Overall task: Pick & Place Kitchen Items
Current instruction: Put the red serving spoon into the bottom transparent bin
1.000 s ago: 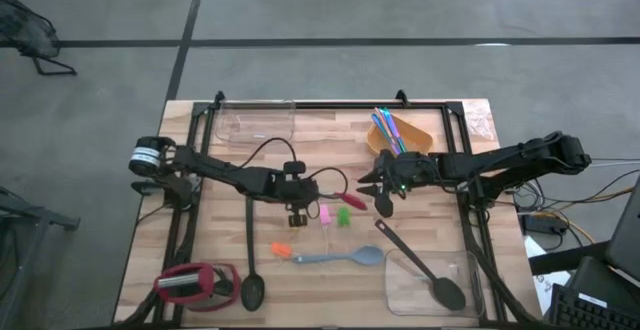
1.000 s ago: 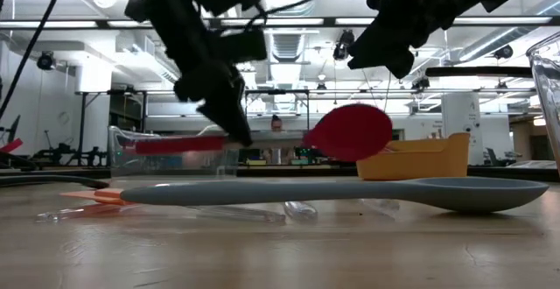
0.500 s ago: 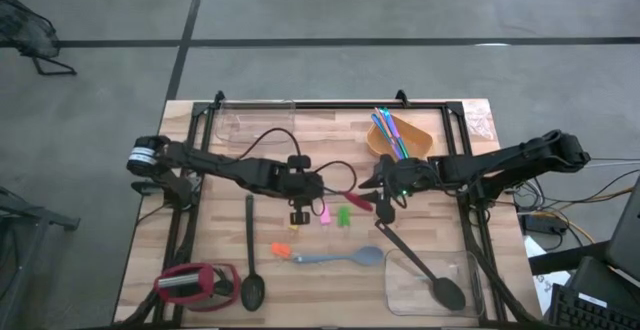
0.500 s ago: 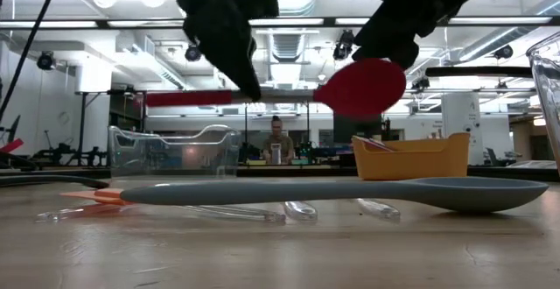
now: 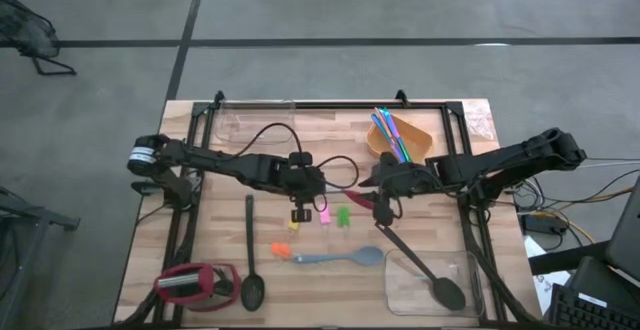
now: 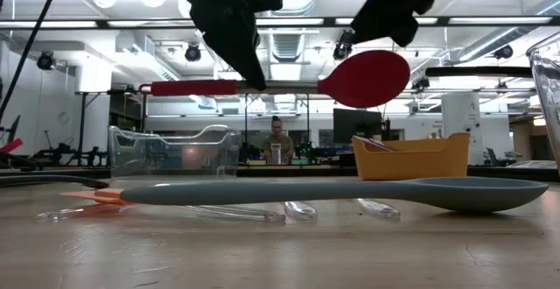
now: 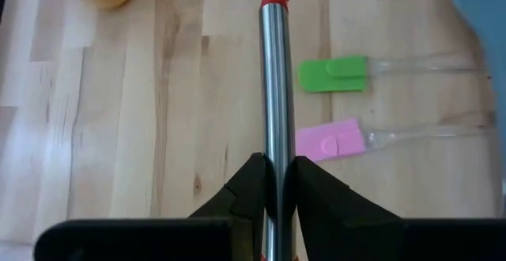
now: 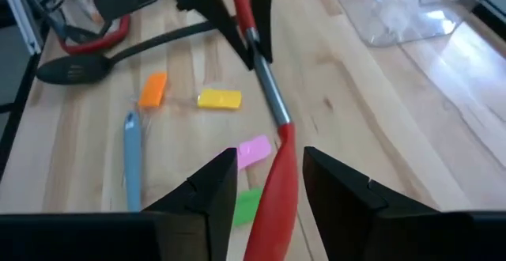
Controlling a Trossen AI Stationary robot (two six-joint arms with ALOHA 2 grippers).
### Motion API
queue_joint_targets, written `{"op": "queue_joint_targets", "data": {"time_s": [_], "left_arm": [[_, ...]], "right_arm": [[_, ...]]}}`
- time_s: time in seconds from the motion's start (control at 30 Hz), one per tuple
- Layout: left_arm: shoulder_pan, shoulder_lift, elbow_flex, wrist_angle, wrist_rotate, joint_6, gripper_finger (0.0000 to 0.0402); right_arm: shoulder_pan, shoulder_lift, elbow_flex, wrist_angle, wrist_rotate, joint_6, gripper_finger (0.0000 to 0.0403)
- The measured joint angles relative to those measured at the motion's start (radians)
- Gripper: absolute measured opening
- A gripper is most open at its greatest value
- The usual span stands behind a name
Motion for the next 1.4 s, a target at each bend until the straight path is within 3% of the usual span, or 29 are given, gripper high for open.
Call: {"op": "queue_joint_targets", "data": {"time_s": [0.13, 0.27, 0.47, 0.73, 1.07, 1.23, 1.4], "left_arm": [[0.004, 0.0, 0.012, 0.007, 0.001, 0.01, 0.0055], [0.007, -0.002, 0.032, 0.005, -0.001, 0.02, 0.0055], [0.006, -0.002, 0.034, -0.009, 0.002, 0.028, 0.0055], [0.006, -0.003, 0.033, -0.015, -0.002, 0.028, 0.0055], [0.005, -0.005, 0.034, 0.004, 0.006, 0.015, 0.0063], [-0.003, -0.005, 0.033, 0.049, -0.021, 0.041, 0.0106], [-0.022, -0.004, 0.035, 0.11, -0.159, 0.093, 0.0166]], "right_arm": [[0.005, 0.063, 0.037, -0.045, 0.014, 0.0, 0.0168], [0.004, 0.132, 0.113, -0.153, 0.102, 0.004, 0.0184], [0.007, 0.223, 0.23, -0.277, 0.106, 0.002, 0.0185], [0.007, 0.307, 0.325, -0.429, 0.102, 0.031, 0.0123], [0.005, 0.299, 0.324, -0.465, 0.103, 0.055, 0.0022], [0.007, 0.264, 0.33, -0.494, 0.092, 0.121, 0.0021], [0.019, 0.229, 0.325, -0.54, 0.095, 0.204, 0.002]]}}
